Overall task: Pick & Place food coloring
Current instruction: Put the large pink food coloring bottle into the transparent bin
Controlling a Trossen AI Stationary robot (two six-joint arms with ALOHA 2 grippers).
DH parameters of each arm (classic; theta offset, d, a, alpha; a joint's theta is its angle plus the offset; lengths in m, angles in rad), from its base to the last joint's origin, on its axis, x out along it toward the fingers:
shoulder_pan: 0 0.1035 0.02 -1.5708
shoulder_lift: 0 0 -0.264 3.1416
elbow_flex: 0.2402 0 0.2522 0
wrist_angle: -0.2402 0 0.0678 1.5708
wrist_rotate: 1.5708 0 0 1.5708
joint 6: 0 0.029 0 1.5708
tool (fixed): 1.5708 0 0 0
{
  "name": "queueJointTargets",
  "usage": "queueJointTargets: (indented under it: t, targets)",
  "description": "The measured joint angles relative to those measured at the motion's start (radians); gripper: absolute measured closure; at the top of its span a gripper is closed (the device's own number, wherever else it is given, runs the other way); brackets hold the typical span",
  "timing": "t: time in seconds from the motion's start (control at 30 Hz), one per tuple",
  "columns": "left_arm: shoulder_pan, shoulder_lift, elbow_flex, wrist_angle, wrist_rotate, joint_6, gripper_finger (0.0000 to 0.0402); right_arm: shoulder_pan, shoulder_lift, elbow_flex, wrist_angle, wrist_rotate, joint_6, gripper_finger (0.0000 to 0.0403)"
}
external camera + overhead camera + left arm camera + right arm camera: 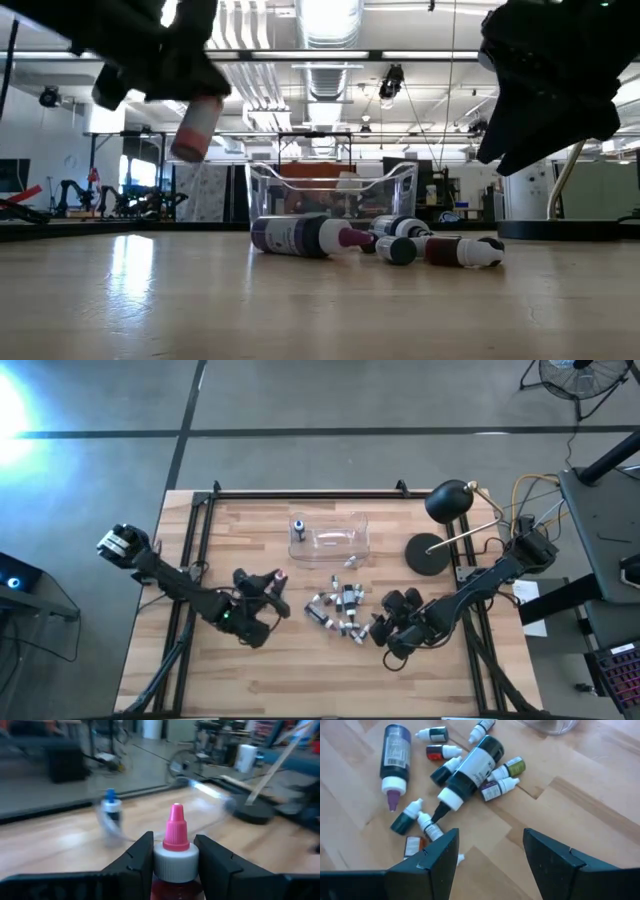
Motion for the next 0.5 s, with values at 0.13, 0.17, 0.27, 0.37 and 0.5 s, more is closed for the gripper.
queueJointTargets:
  t: [0.13,0.17,0.27,0.37,0.5]
  targets:
    - [0.025,0.031,-0.077,0.021,-0.012,-0.030,0.0294,-0.032,-0.010,0.000,0.002,-0.041,-0.036,0.0188]
    - [0.031,0.038,-0.096,0.021,-0.021,-0.050,0.0295,-0.038,-0.014,0.000,-0.002,-0.045,-0.047,0.0188]
    - [0.047,0.074,-0.154,0.023,-0.089,-0.138,0.0300,-0.068,-0.033,0.000,-0.002,-0.045,-0.090,0.0188]
    - [0.067,0.113,-0.210,0.031,-0.146,-0.271,0.0300,-0.107,-0.047,0.000,-0.003,-0.046,-0.148,0.0188]
    - [0.092,0.160,-0.250,0.033,-0.180,-0.395,0.0298,-0.162,-0.063,0.001,-0.002,-0.068,-0.207,0.0188]
